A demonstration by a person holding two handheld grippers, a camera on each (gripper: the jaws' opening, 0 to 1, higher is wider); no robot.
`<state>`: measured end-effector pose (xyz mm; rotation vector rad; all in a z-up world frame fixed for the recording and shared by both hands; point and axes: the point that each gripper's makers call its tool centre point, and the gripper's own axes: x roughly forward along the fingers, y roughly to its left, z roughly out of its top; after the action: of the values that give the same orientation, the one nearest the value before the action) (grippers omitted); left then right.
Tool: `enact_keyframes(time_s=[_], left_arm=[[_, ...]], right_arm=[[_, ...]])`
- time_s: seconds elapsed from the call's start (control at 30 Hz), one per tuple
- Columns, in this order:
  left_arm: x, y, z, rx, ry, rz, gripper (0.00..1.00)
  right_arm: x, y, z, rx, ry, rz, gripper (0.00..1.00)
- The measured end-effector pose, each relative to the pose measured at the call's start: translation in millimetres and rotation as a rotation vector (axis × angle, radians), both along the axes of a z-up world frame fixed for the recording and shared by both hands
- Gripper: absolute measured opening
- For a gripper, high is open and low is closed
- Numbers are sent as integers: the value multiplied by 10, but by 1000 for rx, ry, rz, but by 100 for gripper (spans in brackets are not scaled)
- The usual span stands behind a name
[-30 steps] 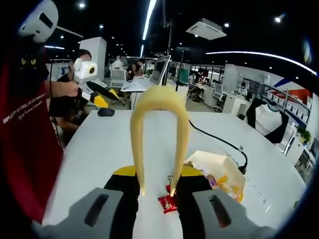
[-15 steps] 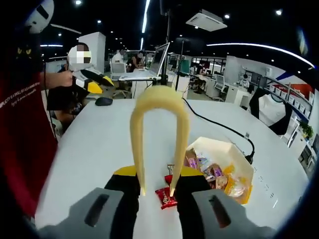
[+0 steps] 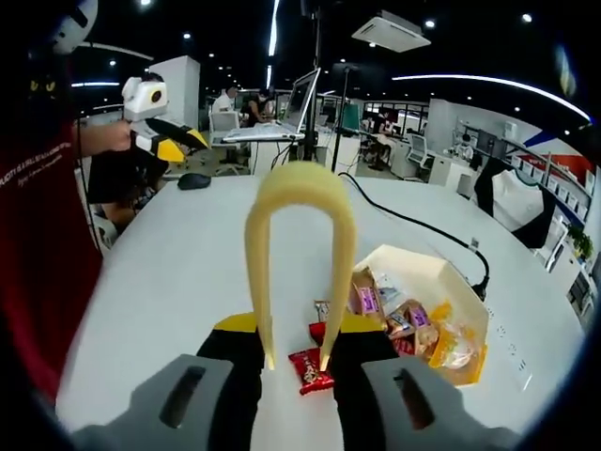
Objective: Place the target food into the container with the food tongs after gripping and lifting it, then release it inside without dropping or visibly crushing the food.
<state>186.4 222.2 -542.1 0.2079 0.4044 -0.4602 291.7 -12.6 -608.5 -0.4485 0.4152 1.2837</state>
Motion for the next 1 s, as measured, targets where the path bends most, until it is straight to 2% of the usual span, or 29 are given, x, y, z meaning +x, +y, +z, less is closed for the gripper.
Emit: enact_keyframes(time_s=[0.1, 0.33, 0.47, 0.5, 0.53, 0.63, 0.83, 0.97, 1.0], left_arm=[[-9, -3, -15, 6, 6, -1, 35], [-32, -20, -61, 16, 23, -4, 35], [-46, -39, -85, 23, 32, -9, 35], [-47, -41, -90, 23, 34, -10, 35], [-48, -43, -96, 24, 37, -11, 35], [-46, -50, -99, 23, 37, -10, 35], [-43, -80, -115, 22, 41, -16, 35], [-53, -85, -130, 26, 45, -20, 35], [-57, -82, -137, 25, 47, -19, 35]], right_arm=[[13, -10, -46, -24, -20, 21, 24], [23, -9, -163, -28, 5, 29, 24], [38, -45, -373, -61, 39, 30, 25], [40, 4, -320, 17, 64, 6, 24], [80, -21, -290, 38, 96, -23, 23], [30, -19, -300, -10, 48, 16, 22], [54, -34, -329, -31, 61, -4, 20], [75, -51, -336, -22, 66, -58, 17], [100, -83, -354, -17, 95, -122, 16]])
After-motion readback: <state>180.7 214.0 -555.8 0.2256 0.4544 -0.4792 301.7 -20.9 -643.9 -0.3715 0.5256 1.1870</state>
